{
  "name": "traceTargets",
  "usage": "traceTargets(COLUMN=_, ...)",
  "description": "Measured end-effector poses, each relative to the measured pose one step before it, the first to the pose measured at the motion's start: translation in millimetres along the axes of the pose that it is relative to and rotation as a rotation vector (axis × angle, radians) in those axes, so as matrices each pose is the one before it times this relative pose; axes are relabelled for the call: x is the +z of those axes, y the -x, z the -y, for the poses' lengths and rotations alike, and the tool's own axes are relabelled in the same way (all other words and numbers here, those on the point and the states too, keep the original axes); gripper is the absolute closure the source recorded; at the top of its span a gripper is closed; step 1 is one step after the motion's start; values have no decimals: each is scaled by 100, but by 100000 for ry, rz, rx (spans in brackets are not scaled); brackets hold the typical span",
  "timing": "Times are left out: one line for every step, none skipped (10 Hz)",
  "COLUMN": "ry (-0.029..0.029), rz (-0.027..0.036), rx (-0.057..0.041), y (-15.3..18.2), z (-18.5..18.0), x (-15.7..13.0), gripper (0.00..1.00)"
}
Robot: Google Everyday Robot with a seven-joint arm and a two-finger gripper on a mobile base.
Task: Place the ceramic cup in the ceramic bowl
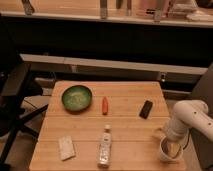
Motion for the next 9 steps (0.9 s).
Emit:
traceTargets(ry=19, rz=43, rx=-55, y=-20, z=-5, x=-15, gripper=20)
traceTargets(ry=80, rz=-78, rx=-129, y=0, z=9, x=-1, gripper=20)
traceTargets(ry=145, rz=-132, rx=-165, y=-13, z=15, x=8, gripper=20)
traceTargets(ry=93, rz=-88, rx=-146, y=-6, z=13, x=0, gripper=20)
traceTargets(ry=29, rz=-22, rx=-81, y=-6, z=-2, x=2, gripper=20)
traceTargets(ry=12, rz=23, rx=-109, y=-13, z=0, x=-21, gripper=20)
traceTargets(ry=75, rz=-17, rx=-62, y=-33, z=-19, x=-9, gripper=20)
traceTargets(ry=57, rz=-25, rx=-75, y=-28, z=-10, x=-17, gripper=20)
traceTargets(ry=61, rz=-32, rx=-76, y=-22, z=9, x=-18, gripper=20)
